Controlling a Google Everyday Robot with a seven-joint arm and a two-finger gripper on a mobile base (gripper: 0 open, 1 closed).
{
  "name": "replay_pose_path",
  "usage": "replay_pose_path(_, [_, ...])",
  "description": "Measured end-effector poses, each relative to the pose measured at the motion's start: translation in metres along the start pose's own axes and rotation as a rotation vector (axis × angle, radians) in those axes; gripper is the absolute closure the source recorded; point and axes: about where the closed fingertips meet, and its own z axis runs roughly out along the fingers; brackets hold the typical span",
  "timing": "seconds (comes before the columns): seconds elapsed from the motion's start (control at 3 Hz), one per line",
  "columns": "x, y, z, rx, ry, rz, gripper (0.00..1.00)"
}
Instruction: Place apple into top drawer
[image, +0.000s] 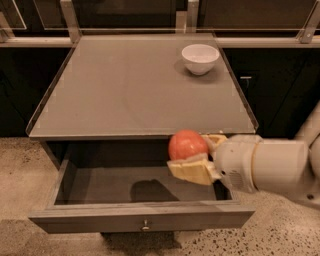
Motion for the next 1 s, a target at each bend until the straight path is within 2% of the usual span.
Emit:
replay_pose_path(0.33, [0.017, 0.007, 0.002, -0.007, 0.027, 0.015, 1.00])
replay_pose_path(0.67, [0.036, -0.014, 0.020, -0.002, 0.030, 0.090, 1.00])
replay_pose_path(1.0, [0.068, -0.043, 0.052, 0.001, 0.030, 0.199, 1.00])
